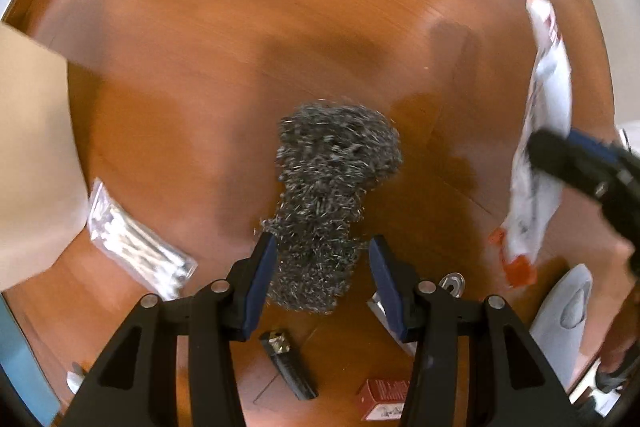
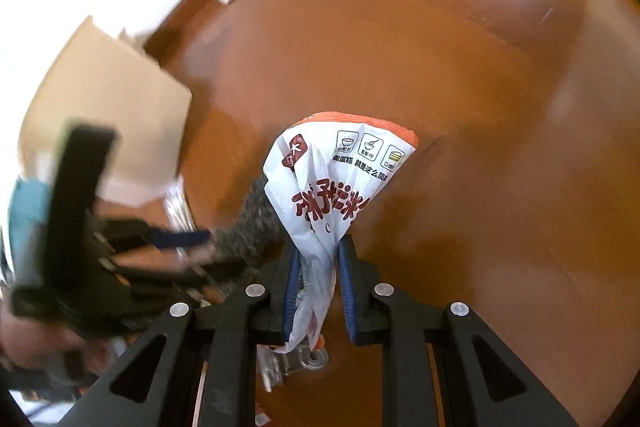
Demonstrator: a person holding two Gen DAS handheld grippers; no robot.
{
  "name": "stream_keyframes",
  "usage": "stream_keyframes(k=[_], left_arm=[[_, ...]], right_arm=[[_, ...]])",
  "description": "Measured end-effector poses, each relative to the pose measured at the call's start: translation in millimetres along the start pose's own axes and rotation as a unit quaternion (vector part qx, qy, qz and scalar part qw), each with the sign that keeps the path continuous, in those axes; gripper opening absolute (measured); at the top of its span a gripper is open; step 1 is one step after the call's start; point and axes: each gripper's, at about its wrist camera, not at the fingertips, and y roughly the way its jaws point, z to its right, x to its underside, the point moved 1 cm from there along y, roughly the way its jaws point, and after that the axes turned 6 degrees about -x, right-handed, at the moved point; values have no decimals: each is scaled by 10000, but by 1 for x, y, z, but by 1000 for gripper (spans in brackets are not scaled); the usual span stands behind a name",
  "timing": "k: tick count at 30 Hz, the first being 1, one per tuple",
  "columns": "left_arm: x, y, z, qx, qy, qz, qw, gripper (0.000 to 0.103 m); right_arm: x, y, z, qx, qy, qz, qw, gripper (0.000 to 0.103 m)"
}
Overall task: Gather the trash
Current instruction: 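Grasp the steel wool with the left tool while the right tool grasps the white snack bag, then drop the steel wool into the wastebasket with the left tool while the right tool drops the snack bag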
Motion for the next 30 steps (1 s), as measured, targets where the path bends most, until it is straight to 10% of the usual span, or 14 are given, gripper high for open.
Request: stream_keyframes(k=[14,24,30], left_arm=[[-17,-5,-22,165,-439,176,9987,14],[-1,-155,-61,825,-795,1088,9874,14],[8,-261,-131,359,-971,1715,9797,14]], right_arm=[[-2,-1,12,98,404,157,9990,20],[4,-9,25,-22,633,205,9978,20],[6,-17,26,-58,566,298,9979,20]])
